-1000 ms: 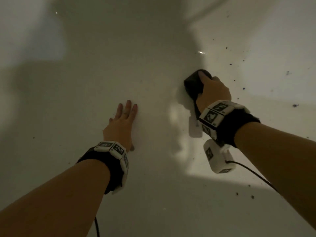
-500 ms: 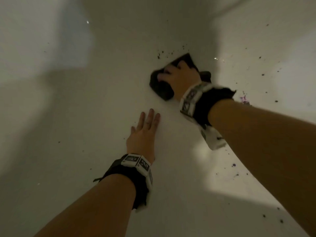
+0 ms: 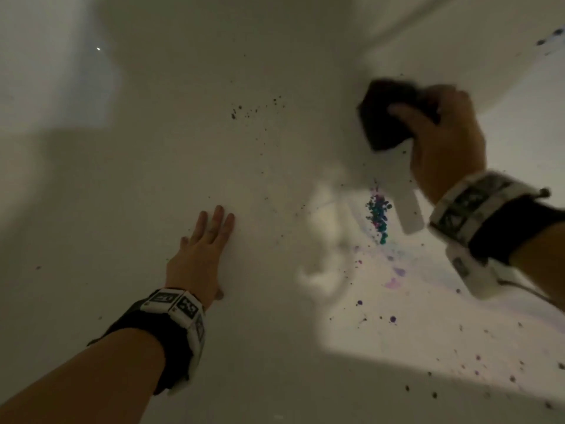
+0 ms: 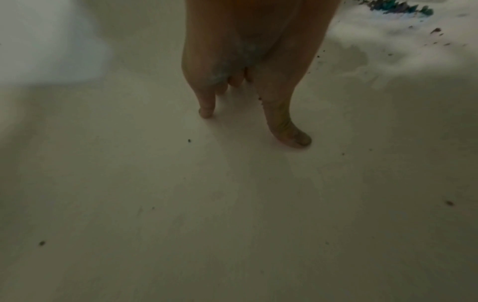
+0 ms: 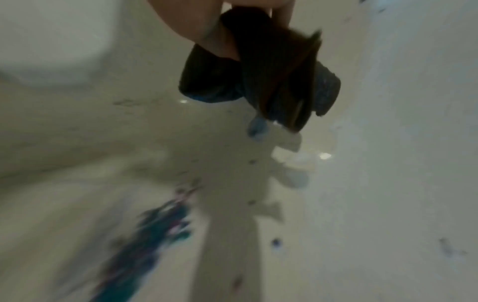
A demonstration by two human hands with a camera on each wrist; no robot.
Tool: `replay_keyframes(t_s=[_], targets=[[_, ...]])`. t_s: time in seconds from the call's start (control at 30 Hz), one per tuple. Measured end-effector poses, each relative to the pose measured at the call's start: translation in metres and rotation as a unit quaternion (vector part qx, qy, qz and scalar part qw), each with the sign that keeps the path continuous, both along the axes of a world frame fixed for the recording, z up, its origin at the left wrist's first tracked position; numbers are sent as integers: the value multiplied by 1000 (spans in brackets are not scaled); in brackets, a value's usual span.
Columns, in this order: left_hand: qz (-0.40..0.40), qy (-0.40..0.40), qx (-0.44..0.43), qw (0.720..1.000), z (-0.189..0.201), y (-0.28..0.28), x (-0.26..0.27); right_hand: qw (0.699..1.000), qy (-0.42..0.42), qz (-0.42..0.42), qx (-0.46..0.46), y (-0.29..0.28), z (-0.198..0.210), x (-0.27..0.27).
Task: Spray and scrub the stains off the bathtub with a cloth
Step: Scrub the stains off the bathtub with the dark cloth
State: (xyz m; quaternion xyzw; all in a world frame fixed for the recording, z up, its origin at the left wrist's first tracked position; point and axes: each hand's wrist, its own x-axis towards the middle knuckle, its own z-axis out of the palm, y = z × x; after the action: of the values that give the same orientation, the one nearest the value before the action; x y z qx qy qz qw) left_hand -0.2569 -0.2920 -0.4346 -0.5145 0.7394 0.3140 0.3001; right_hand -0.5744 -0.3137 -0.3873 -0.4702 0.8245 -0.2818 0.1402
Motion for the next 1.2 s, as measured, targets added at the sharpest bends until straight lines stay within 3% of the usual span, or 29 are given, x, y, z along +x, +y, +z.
replay_keyframes(t_s=[0.07, 0.13, 0.27, 0.37, 0.5, 0.53, 0.6, 0.67, 0.73, 0.83, 0.97, 1.2], targets=[[2, 3, -1, 1000, 0, 0, 1, 994, 99, 37, 33, -17, 9, -16], [5, 6, 0, 1000, 0, 0, 2, 963, 190, 143, 129, -23, -1, -20], [8, 9, -3, 1000, -1, 0, 2, 911, 151, 209, 323, -11, -34, 3], [0, 2, -2, 1000, -2, -1, 2, 879, 155, 252, 374, 19, -40, 24], [-3, 2, 3, 1000, -1, -1, 1, 809, 156, 343, 452, 43, -31, 42], [-3, 0, 4, 1000, 0, -1, 0, 808, 152, 339, 457, 40, -23, 45], [-6, 2, -5, 1000, 1, -1, 0, 850, 142, 309, 402, 19, -9, 52], [-4, 11, -19, 1000, 0, 0, 0, 912, 121, 288, 265, -17, 4, 66], [7, 21, -34, 999, -2, 2, 1, 934, 133, 307, 124, -60, 12, 88], [12, 28, -58, 998, -9, 3, 4, 920, 202, 324, 89, -124, 16, 124], [7, 28, -64, 998, -16, 5, 5, 932, 166, 309, 93, -175, 5, 158], [3, 22, -63, 998, -20, 5, 5, 852, 225, 430, 198, -161, -37, 154]])
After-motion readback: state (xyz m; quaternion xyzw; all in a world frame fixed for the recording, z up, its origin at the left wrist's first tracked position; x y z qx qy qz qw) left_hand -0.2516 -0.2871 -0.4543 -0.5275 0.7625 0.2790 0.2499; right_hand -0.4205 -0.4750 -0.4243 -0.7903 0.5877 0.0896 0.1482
